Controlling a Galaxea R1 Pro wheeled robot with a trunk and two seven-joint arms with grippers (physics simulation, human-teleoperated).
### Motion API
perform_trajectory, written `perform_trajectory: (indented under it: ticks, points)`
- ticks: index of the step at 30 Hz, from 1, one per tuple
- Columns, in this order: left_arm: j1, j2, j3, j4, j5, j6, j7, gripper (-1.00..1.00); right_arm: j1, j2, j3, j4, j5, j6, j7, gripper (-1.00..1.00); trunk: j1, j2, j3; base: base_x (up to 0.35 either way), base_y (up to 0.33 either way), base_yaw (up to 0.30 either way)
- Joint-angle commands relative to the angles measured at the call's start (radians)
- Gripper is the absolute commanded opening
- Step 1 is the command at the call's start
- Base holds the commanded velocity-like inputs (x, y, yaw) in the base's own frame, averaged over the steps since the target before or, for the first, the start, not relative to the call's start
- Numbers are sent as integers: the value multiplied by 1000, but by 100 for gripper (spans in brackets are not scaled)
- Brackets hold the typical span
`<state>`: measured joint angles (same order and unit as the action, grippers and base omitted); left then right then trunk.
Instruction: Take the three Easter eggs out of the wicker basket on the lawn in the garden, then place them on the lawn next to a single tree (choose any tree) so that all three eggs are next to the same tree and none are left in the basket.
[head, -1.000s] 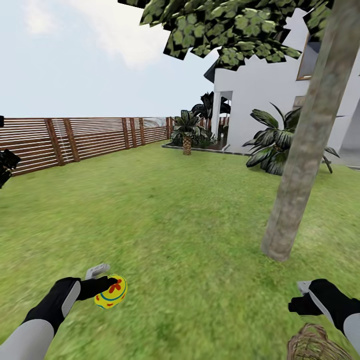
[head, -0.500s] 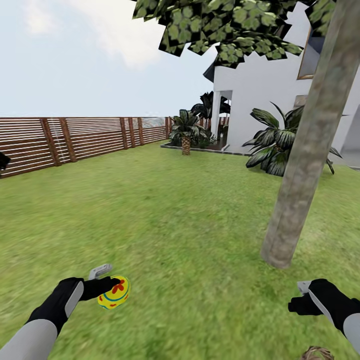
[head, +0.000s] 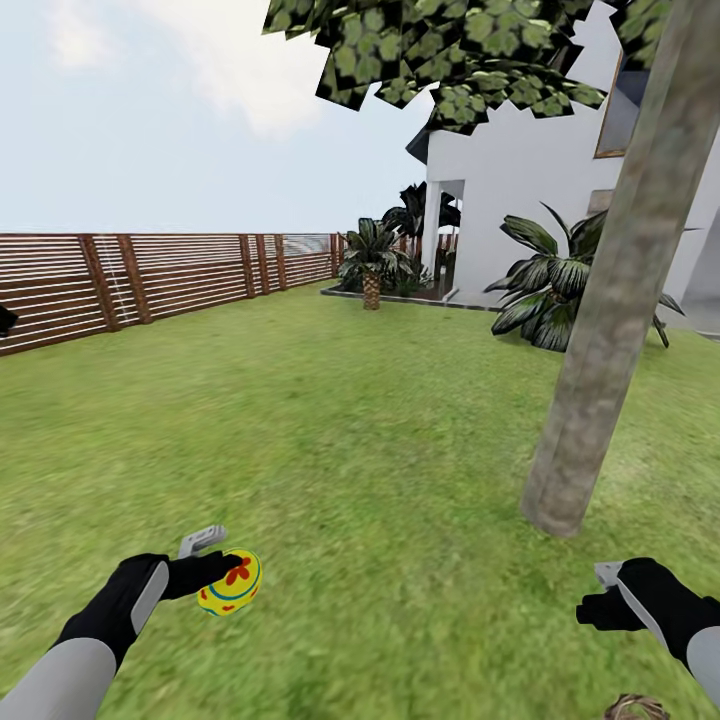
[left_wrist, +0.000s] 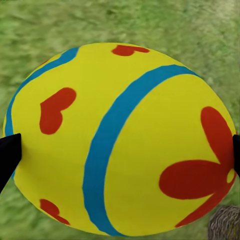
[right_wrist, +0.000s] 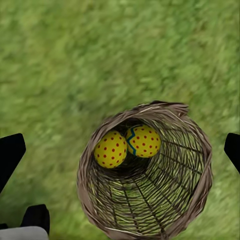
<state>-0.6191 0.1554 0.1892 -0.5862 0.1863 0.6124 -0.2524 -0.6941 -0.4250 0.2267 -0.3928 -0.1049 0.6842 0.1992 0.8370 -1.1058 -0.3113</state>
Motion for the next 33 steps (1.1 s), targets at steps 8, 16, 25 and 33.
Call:
perform_trajectory:
  ticks: [8, 16, 25, 33]
  points:
    - [-1, -2, 3, 0, 3, 0, -2, -100, -1, -1, 8, -1, -13, 5, -3, 100, 31, -57, -26, 0, 0, 0]
    - [-1, -2, 4, 0, 4, -6, 1, -100, -1, -6, -1, -2, -27, 6, 14, 100, 62, -113, -52, 0, 0, 0]
    - [-1, -1, 6, 3, 5, -6, 1, -100, -1, -19, 2, 92, -39, -20, 46, 100, 96, -176, -80, 0, 0, 0]
    - [-1, -24, 5, 8, 2, -6, 1, -100, -1, -86, 2, 161, -38, -113, 40, 100, 127, -232, -105, 0, 0, 0]
